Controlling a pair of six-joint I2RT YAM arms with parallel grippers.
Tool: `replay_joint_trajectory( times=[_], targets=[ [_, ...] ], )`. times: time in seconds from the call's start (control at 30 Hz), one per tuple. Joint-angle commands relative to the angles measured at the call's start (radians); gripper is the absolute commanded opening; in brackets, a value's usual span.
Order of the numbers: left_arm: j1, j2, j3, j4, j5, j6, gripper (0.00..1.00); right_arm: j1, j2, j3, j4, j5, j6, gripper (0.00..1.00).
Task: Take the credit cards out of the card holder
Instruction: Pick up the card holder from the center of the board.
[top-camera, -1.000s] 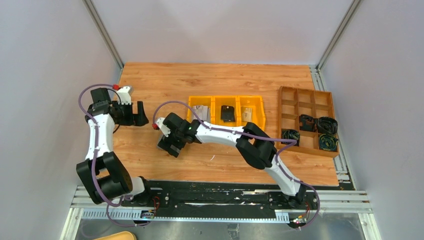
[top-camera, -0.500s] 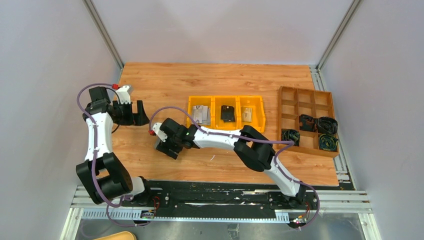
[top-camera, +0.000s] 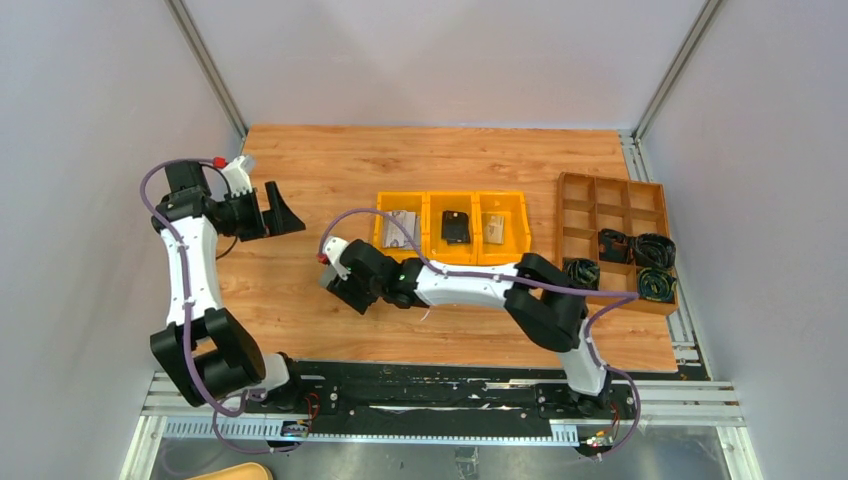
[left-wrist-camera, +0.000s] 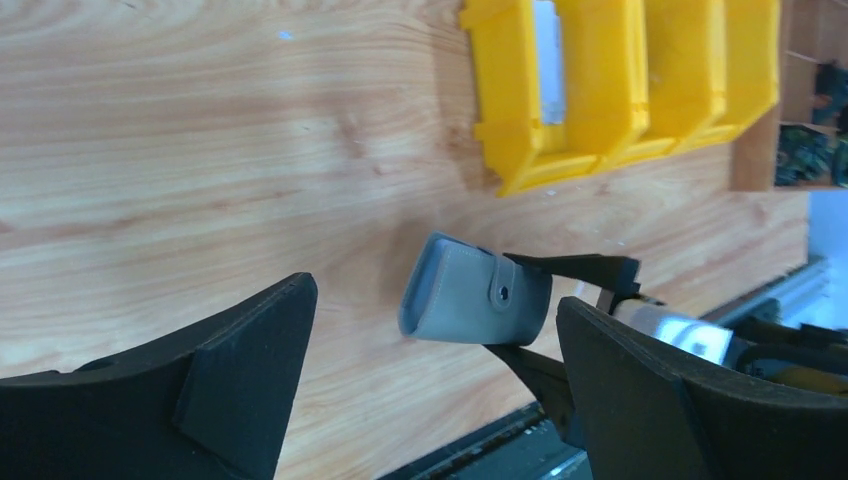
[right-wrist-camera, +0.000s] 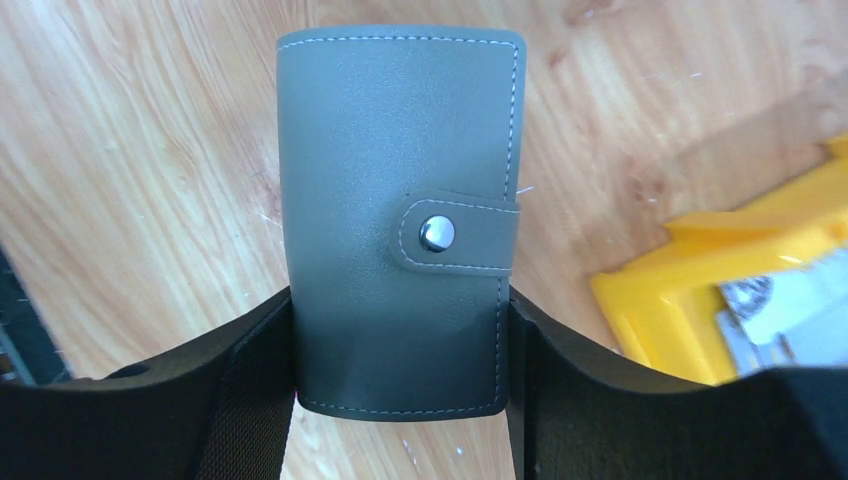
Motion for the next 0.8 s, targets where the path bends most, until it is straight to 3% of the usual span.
replay_joint_trajectory(
  times=[0.0,0.2,0.47,0.57,0.77],
  targets=[
    [0.009,-0.054,-0.043,-0.084,0.158,-0.042,1.0,0.009,-0.178,-0.063,0.189,0.066,0.075,0.44],
    [0.008,-0.157,-0.075,-0.086,0.332,-0.089,1.0,0.0,-0.33,-0.153,0.315,0.069,0.149,0.43],
    [0.007,-0.234,-0.1,-0.087,0.47,-0.135,0.98,-0.002,-0.383,-0.129,0.346,0.033,0.201,0.42],
    [0.005,-0.252,-0.111,-0.087,0.491,-0.134,0.9,-0.001,-0.386,-0.126,0.355,0.032,0.211,0.41],
    [-0.018,-0.221,-0.119,-0.088,0.499,-0.125,0.63,0.001,-0.385,-0.114,0.375,0.022,0.237,0.39]
  ],
)
